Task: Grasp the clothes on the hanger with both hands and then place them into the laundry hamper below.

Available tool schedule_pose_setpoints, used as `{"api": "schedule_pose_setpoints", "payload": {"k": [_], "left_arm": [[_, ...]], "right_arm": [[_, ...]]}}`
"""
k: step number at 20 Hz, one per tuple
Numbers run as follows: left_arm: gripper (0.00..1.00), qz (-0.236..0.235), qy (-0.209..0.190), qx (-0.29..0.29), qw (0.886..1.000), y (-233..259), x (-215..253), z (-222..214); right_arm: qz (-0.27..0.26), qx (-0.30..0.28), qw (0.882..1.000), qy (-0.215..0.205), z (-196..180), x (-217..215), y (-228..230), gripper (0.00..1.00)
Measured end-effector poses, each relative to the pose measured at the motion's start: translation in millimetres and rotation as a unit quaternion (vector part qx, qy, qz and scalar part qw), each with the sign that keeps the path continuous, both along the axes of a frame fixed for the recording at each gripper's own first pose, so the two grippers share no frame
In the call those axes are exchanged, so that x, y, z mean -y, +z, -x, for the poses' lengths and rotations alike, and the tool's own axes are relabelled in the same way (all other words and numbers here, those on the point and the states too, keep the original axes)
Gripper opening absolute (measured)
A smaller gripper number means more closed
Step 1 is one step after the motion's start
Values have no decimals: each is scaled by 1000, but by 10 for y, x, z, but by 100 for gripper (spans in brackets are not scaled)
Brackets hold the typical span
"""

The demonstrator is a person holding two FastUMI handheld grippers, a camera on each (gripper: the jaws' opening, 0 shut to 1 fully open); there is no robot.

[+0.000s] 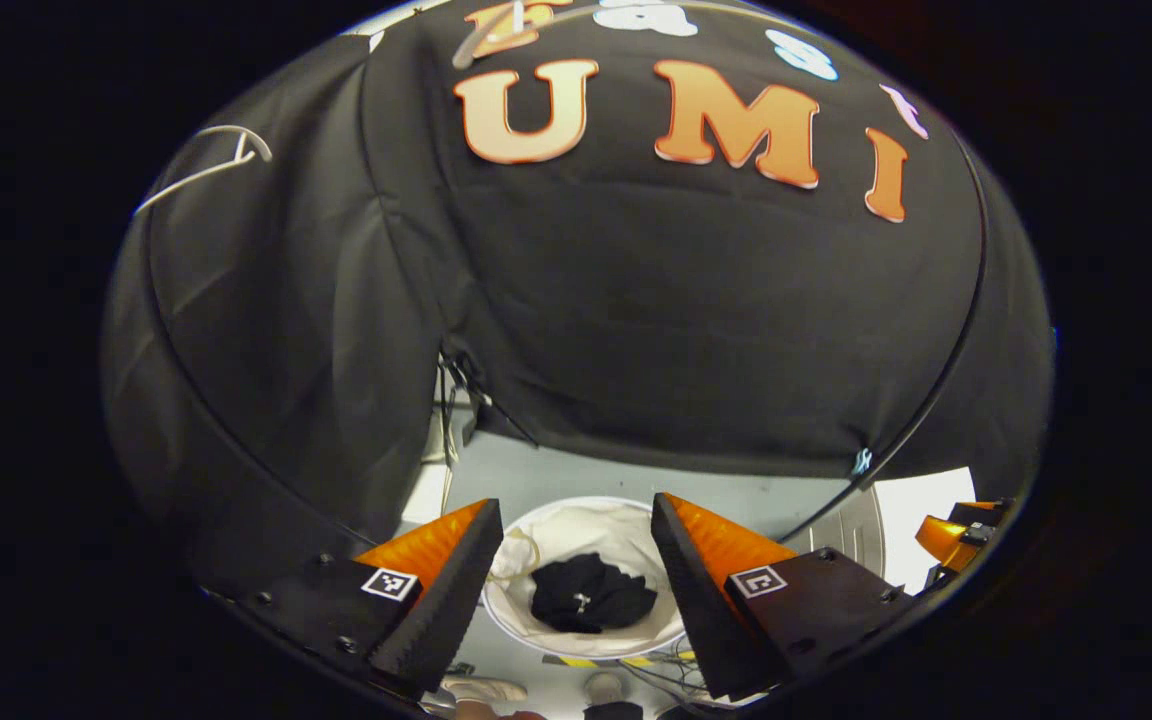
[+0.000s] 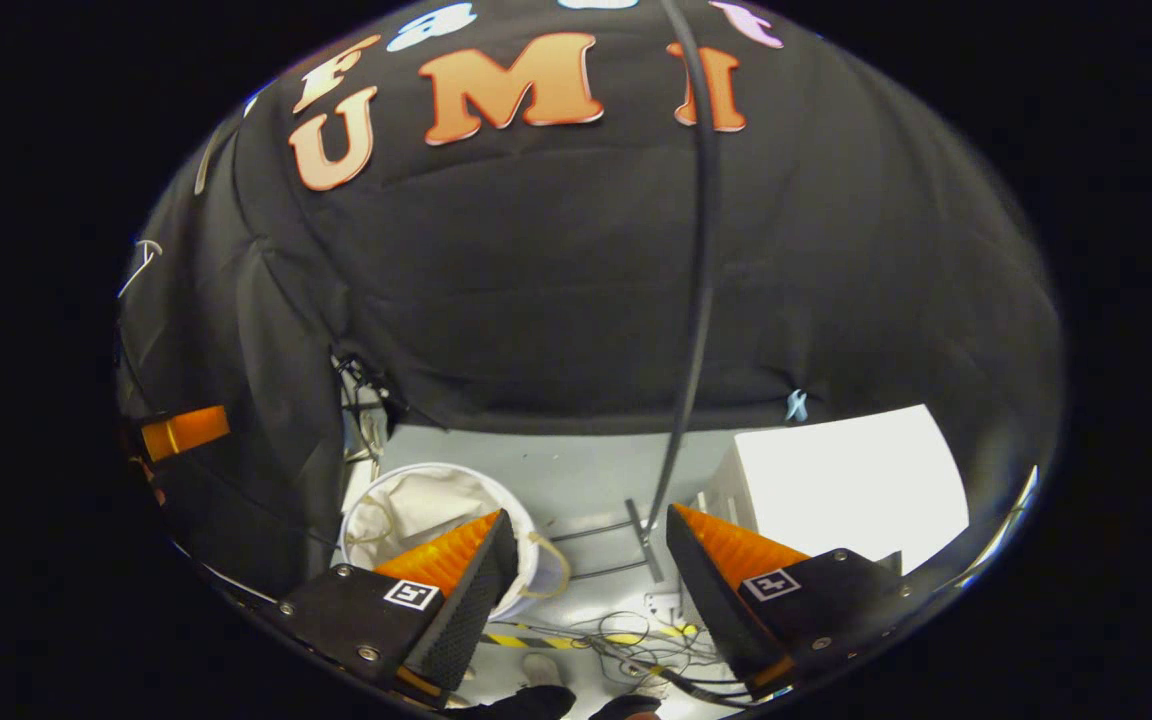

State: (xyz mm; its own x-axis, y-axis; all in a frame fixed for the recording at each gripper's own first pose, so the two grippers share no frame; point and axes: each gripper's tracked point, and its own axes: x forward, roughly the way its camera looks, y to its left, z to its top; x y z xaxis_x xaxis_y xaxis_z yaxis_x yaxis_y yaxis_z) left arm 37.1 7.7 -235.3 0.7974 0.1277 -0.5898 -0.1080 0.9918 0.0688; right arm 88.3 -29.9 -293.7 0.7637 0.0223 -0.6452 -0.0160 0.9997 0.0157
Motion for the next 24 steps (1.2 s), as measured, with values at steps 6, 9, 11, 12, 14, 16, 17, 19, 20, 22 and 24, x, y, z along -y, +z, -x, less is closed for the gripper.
{"api": "schedule_pose_setpoints", "payload": {"k": [6, 9, 11, 12, 14, 16, 17, 19, 20, 22, 24], "left_arm": [[97, -50, 13, 131, 990, 1187, 42, 120], [98, -61, 18, 195, 979, 1793, 55, 192], [98, -47, 21, 228, 972, 2149, 107, 271], [98, -44, 20, 240, 969, 2293, 150, 301], [98, -44, 16, 261, 964, 2592, 209, 384], [98, -40, 7, 279, 959, 2810, 299, 481], [97, -37, 7, 285, 958, 2892, 330, 518], [97, -34, 12, 293, 955, 3002, 309, 578], [97, -34, 16, 295, 955, 3020, 283, 619], [96, -39, 23, 295, 955, 3044, 265, 664], [95, -44, 28, 294, 954, 3061, 256, 700]], "right_arm": [[11, 109, 994, -15, 147, 664, 1202, 94], [15, 171, 985, -5, 249, 768, 1848, 94], [10, 215, 977, 4, 370, 765, 2320, 94], [7, 236, 972, 8, 396, 751, 2522, 94], [0, 279, 960, 22, 505, 728, 2890, 94], [-11, 309, 950, 37, 694, 703, 3240, 94], [-14, 320, 946, 43, 757, 679, 3384, 89], [-15, 339, 939, 50, 800, 646, 3571, 100], [-12, 344, 937, 54, 791, 607, 3612, 100], [-11, 347, 936, 63, 807, 549, 3660, 100], [-15, 352, 933, 69, 815, 523, 3722, 100]]}}
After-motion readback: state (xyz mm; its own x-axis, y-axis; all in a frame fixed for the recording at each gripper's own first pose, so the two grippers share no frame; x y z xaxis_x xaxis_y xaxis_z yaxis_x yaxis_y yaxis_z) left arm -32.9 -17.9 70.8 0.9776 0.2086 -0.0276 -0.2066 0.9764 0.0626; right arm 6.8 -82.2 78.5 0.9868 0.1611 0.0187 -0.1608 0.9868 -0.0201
